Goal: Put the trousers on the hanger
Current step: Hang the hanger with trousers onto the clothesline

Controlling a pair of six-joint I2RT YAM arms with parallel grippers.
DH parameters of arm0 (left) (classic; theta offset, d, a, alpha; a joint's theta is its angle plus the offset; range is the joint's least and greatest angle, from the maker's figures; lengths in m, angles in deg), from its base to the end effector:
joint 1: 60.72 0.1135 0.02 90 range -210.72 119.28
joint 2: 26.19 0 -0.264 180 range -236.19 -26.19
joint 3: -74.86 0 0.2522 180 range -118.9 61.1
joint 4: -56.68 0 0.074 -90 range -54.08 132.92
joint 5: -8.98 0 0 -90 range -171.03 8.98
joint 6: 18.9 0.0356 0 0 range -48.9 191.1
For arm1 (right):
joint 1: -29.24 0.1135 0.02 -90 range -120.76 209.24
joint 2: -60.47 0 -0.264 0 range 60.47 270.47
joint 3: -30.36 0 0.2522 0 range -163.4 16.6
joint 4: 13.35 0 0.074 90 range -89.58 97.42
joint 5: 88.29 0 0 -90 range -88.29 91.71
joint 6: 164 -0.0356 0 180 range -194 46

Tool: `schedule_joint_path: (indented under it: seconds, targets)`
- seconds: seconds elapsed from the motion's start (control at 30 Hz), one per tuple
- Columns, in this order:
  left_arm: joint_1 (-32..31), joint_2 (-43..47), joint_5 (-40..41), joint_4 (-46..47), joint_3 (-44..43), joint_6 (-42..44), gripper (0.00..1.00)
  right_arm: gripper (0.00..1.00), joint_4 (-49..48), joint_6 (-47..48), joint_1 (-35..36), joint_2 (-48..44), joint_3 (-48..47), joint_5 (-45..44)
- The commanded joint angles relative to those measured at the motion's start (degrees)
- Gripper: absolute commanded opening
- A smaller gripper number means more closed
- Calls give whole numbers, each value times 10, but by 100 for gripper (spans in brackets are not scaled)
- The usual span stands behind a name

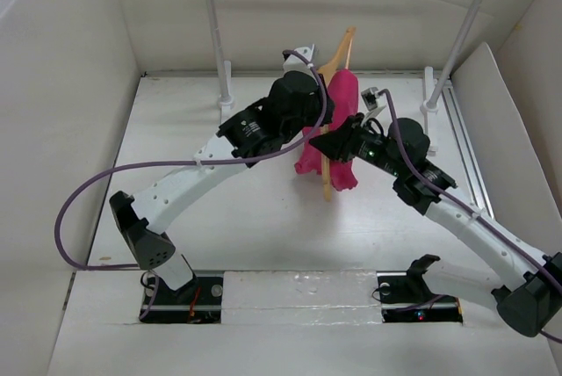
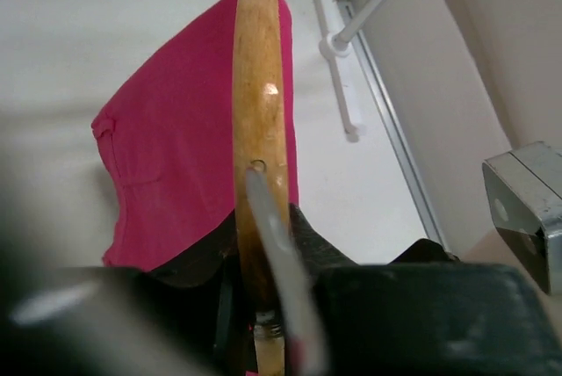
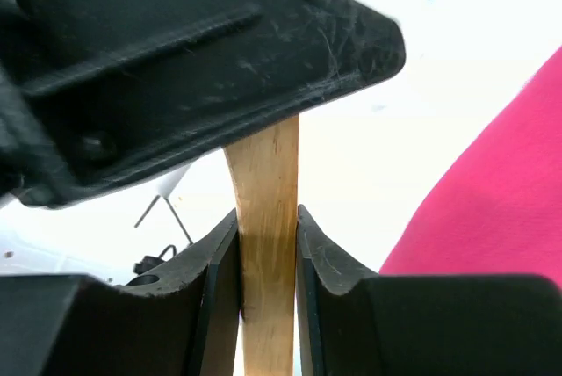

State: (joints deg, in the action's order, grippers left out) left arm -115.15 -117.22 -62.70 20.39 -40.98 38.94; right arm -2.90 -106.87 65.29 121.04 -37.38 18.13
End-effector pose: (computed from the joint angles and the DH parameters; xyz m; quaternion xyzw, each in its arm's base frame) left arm 0.2181 -0.2858 0.4618 0.0488 0.7695 -0.3387 0.5393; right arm 0.1950 0.1544 0.3687 -0.1180 0.7166 0.4701 0.5016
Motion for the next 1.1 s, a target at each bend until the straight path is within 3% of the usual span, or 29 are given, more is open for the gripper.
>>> schedule_joint_path:
  seconds: [0.0,0.03,0.17,0.33,0.43,0.5,0.7,0.77,0.9,1.07]
  targets:
    - [7,12,-38,119,-65,-3,18,10,-82,3,-20,-20,-44,64]
    - [7,13,-48,124,-73,9,35,8,-80,3,-42,-15,-64,76]
    - [18,22,-66,136,-87,16,59,4,-89,-1,-90,0,-87,119]
    - [18,35,-64,138,-106,37,69,0,-104,-1,-150,30,-127,157]
    - [18,53,-58,141,-106,48,82,0,-109,-3,-192,48,-154,190]
    - [18,73,-46,142,-88,59,99,0,-117,-11,-219,65,-181,220]
    - [46,137,-35,151,35,59,99,0,-162,-60,-344,123,-235,308]
    - [46,165,-31,150,105,51,99,0,-237,-123,-387,160,-254,327]
    - [46,179,-27,133,164,36,99,0,-305,-170,-407,213,-292,341]
    - [46,193,-25,117,250,16,99,0,-318,-195,-439,284,-358,338]
